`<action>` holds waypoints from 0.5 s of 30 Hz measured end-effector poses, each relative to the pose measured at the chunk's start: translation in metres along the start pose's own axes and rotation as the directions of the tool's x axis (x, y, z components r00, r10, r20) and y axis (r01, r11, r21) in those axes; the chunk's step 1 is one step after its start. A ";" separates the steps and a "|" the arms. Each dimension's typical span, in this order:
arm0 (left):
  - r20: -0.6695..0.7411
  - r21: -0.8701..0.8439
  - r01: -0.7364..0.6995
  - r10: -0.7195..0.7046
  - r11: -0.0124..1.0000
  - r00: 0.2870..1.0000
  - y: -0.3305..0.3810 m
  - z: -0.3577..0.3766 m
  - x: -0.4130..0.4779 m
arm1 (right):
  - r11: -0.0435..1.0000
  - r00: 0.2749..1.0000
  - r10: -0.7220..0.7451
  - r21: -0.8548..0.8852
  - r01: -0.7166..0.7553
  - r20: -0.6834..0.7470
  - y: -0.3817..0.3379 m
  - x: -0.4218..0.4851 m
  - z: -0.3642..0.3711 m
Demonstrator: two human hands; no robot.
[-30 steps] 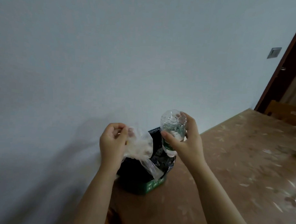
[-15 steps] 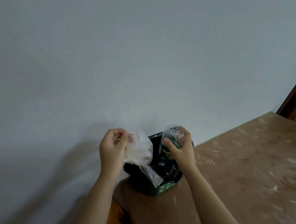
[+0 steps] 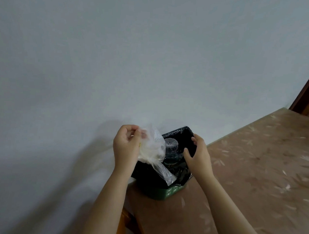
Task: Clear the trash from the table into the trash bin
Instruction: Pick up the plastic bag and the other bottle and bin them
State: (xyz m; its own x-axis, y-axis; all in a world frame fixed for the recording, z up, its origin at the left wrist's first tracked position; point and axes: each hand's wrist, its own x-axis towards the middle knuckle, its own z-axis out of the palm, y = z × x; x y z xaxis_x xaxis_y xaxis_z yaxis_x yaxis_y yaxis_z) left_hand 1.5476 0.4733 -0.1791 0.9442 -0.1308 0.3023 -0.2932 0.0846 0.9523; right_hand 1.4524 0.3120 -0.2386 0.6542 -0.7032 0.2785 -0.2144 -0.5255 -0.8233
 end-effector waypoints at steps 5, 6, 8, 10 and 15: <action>0.026 0.126 -0.009 0.006 0.992 1.000 -0.012 0.021 0.010 | 0.993 0.996 -0.092 -0.079 0.092 0.009 -0.001 -0.015 -0.009; 0.034 0.162 -0.004 -0.002 0.987 0.999 -0.015 0.024 0.011 | 0.990 0.995 -0.103 -0.094 0.104 0.017 -0.001 -0.018 -0.011; 0.053 0.233 0.014 -0.027 0.972 0.998 -0.025 0.029 0.013 | 0.987 0.993 -0.112 -0.116 0.115 0.031 0.000 -0.022 -0.015; 0.097 0.286 0.023 -0.053 0.958 0.994 -0.033 0.032 0.013 | 0.985 0.993 -0.116 -0.127 0.120 0.035 -0.001 -0.026 -0.018; 0.231 0.378 -0.045 -0.047 0.925 0.972 -0.042 0.035 0.001 | 0.968 0.986 -0.155 -0.193 0.163 0.055 -0.001 -0.033 -0.022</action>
State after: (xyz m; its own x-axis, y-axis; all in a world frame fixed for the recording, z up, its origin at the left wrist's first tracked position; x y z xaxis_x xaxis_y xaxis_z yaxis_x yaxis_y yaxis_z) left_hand 1.5552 0.4354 -0.2170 0.8967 -0.3594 0.2584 -0.3703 -0.2893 0.8827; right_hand 1.4147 0.3249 -0.2362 0.7187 -0.5854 0.3752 -0.2406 -0.7156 -0.6557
